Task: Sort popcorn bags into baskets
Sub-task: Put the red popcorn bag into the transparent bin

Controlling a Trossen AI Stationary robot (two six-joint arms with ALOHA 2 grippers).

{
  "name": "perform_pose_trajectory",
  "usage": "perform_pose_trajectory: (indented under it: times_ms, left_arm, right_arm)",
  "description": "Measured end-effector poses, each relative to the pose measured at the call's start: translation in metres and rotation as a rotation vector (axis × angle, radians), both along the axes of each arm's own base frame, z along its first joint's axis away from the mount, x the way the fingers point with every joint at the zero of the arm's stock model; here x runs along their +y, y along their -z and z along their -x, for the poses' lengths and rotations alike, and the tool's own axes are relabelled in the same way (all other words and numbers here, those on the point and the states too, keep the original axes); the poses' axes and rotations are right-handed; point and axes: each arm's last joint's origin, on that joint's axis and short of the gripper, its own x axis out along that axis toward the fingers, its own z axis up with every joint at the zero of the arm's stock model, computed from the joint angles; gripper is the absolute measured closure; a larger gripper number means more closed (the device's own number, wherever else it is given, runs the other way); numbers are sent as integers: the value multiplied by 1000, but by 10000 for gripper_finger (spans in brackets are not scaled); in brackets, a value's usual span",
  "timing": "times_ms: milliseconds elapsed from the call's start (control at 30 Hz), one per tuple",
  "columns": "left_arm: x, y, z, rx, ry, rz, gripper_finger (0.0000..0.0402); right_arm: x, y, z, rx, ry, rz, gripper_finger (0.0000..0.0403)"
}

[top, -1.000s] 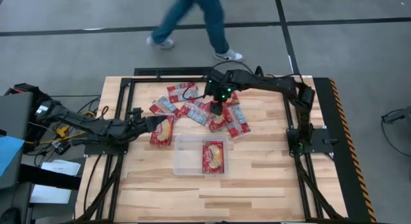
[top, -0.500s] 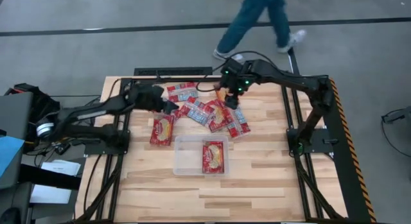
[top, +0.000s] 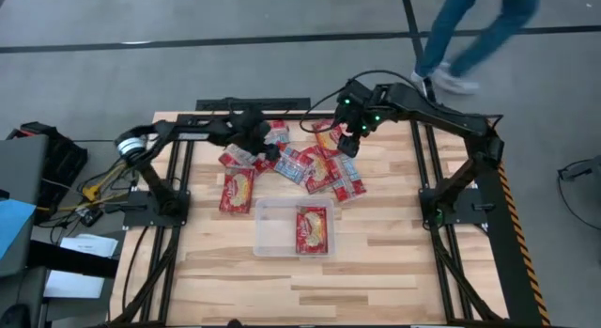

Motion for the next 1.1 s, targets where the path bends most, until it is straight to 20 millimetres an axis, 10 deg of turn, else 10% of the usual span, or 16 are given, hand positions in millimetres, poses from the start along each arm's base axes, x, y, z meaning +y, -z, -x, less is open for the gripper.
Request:
perform_pose_trajectory:
  times_ms: [567, 1100]
  left_arm:
    - [-1, 38, -26, 59, 48, 122, 115]
    - [-2, 46, -25, 119, -20, 123, 392]
  right_arm:
    - [17, 18, -6, 55, -60, -1, 113]
    - [16, 26, -8, 48, -51, 0, 113]
